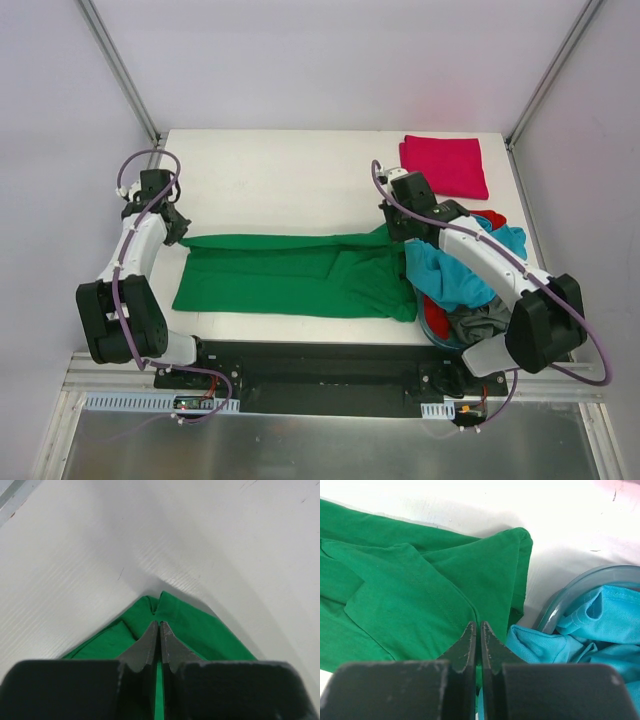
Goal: Fold and stack the t-shirts
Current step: Fold the other side of the tshirt into a rectangle
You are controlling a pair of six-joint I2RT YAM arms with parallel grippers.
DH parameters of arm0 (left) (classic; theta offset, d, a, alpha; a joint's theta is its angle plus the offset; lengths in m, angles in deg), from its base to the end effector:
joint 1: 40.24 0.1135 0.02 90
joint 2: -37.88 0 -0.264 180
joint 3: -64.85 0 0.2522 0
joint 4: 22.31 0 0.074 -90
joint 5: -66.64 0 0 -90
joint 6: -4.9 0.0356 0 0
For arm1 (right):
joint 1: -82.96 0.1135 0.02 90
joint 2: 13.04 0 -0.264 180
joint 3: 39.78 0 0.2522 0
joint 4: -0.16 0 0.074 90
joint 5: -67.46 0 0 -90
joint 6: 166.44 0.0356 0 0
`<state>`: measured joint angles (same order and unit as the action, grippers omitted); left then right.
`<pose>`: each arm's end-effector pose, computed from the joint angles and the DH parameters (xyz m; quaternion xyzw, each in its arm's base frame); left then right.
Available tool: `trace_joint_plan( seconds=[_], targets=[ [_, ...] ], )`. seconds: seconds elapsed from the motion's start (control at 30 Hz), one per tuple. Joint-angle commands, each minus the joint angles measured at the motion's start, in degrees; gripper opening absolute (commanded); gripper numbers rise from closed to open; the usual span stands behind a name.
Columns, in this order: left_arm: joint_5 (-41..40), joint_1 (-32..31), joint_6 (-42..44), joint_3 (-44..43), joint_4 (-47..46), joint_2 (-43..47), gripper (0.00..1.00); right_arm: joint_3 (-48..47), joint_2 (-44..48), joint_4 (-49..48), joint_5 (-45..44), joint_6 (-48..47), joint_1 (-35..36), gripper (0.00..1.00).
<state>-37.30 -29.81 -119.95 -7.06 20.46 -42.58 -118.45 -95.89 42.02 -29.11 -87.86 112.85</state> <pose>0.2871 0.0616 0.2516 -0.3976 0.8490 0.0424 0.3455 0.2748 0.1532 0.2783 -0.3065 0.8738 0.0075 0.3774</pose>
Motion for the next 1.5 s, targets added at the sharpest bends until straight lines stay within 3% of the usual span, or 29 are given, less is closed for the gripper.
trace_joint_plan(
  seconds=[0.0,0.13,0.3,0.6,0.93,1.47],
  targets=[
    [-0.39,-0.33,3.38,-3.9,0.08,0.05,0.0,0.48,3.39,-0.59,0.77,-0.89,0.08,0.01],
    [-1.97,-0.33,5.4,-6.61,-1.5,-1.88,0.0,1.09,3.57,-0.85,-0.63,-0.97,0.08,0.01],
    [2.68,-0.33,8.57,-12.42,-1.86,-6.89,0.0,0.31,2.08,-1.82,-0.99,-0.8,0.08,0.01],
    [-1.1,-0.33,6.9,-6.98,-1.94,-4.62,0.0,1.62,4.36,-0.94,0.59,-0.71,0.08,0.01],
    [0.75,-0.42,7.95,-12.69,-2.82,-6.02,0.0,1.89,5.07,-1.47,1.73,-0.8,-0.01,0.01],
    [-3.37,-0.33,4.53,3.48,-3.53,-0.92,0.0,10.58,8.05,-1.2,7.8,1.83,1.05,0.01]
  ],
)
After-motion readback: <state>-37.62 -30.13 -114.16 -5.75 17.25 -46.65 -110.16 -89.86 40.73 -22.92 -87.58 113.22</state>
